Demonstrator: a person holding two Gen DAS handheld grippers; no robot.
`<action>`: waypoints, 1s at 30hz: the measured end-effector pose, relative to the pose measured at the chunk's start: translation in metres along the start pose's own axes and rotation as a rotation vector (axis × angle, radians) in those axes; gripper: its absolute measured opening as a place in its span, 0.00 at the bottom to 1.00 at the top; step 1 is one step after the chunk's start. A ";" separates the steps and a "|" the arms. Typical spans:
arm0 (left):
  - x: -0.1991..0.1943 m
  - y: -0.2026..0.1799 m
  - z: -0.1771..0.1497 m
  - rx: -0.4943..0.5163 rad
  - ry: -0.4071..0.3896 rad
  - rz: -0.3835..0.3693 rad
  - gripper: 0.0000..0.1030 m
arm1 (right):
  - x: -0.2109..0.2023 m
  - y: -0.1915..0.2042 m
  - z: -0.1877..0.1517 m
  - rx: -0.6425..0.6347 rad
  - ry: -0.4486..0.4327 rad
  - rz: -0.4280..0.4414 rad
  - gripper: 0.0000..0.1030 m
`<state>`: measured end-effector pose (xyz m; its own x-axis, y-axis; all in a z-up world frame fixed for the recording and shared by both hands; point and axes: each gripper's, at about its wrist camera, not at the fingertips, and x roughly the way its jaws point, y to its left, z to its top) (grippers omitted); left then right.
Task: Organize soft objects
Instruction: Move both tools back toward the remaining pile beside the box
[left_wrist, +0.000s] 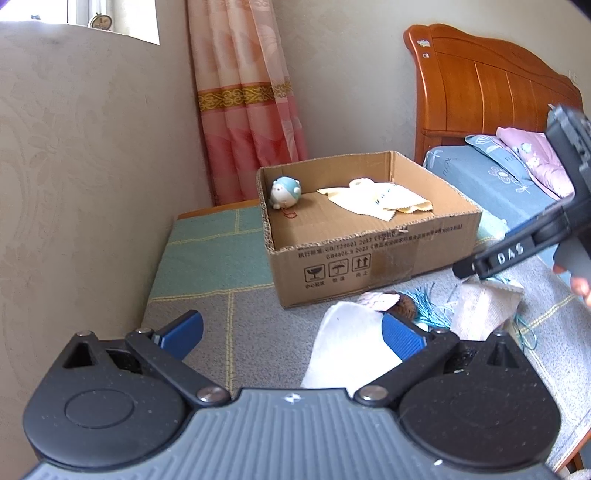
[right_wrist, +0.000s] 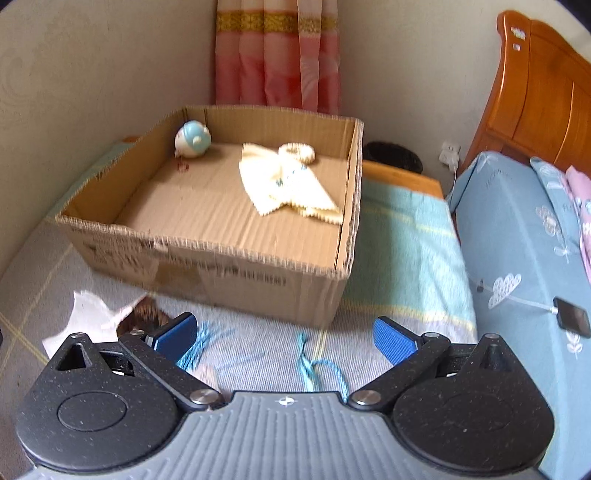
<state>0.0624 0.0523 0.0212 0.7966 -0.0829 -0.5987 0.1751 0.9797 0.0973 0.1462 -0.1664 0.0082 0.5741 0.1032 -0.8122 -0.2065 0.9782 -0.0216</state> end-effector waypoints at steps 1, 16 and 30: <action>0.000 -0.001 -0.001 0.001 0.005 -0.001 0.99 | 0.002 0.000 -0.004 0.007 0.013 0.005 1.00; 0.001 -0.007 -0.008 0.013 0.021 -0.022 0.99 | -0.020 -0.007 -0.056 0.060 0.075 0.037 1.00; 0.000 -0.006 -0.014 0.022 0.028 -0.028 0.99 | -0.060 0.025 -0.085 -0.093 -0.048 0.179 1.00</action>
<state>0.0537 0.0491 0.0097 0.7751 -0.1046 -0.6231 0.2096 0.9729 0.0974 0.0393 -0.1631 0.0070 0.5582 0.2844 -0.7794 -0.3798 0.9228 0.0647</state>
